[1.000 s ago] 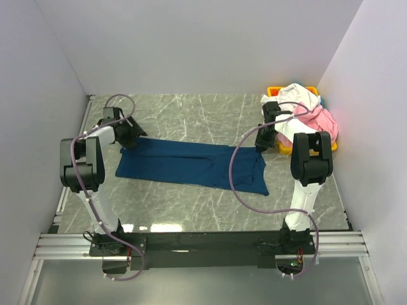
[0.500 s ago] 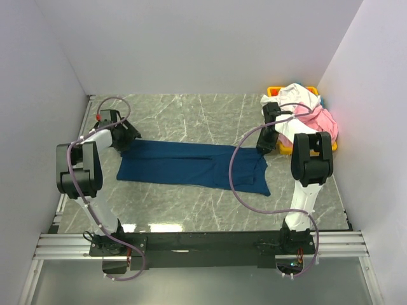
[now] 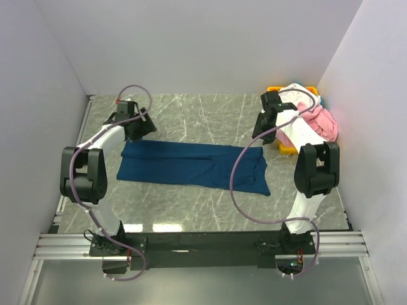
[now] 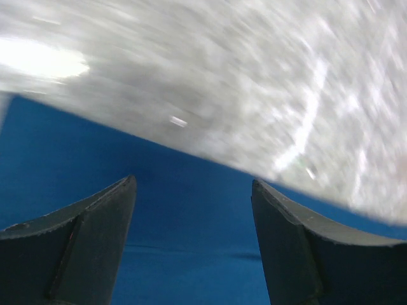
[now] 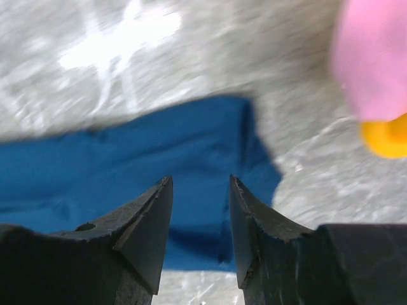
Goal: Fold and stack the t-shirts
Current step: Fold the tshirt
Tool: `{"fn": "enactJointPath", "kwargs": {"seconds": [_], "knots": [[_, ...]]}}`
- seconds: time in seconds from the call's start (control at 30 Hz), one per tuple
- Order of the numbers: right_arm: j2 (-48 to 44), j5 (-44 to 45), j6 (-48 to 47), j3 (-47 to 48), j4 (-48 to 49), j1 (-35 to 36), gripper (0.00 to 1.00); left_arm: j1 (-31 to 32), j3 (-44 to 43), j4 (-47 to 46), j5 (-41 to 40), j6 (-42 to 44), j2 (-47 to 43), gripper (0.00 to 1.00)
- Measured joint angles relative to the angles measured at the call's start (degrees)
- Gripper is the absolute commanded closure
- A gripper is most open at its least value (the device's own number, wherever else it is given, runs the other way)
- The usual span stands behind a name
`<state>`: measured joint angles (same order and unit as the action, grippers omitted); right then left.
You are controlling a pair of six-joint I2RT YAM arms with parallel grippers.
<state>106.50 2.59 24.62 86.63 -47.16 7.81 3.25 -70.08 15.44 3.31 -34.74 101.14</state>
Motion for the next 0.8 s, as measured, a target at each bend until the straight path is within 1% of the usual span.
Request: {"fn": "enactJointPath", "kwargs": {"seconds": [0.1,0.17,0.37,0.57,0.67,0.8], "knots": [[-1.7,-0.8,0.2,0.0,0.0,3.0,0.52,3.1,0.3,-0.9,3.1,1.1,-0.1,0.21],[-1.9,-1.9,0.7,-0.4,0.3,4.5,0.52,4.1,1.4,-2.4,5.9,1.2,-0.1,0.21],[0.3,-5.5,2.5,-4.0,1.2,7.3,0.53,3.6,5.7,-4.6,10.8,1.2,0.7,0.21],[6.1,-6.1,2.8,-3.9,2.1,7.3,0.53,3.4,7.7,-4.0,10.8,1.2,2.5,0.22],[9.6,-6.0,2.8,-2.3,2.0,7.3,0.53,3.4,7.8,-3.8,10.3,1.2,2.7,0.21],[12.9,-5.8,2.5,2.4,0.5,7.3,0.53,3.4,7.9,-3.6,8.9,1.0,2.5,0.21]]}}
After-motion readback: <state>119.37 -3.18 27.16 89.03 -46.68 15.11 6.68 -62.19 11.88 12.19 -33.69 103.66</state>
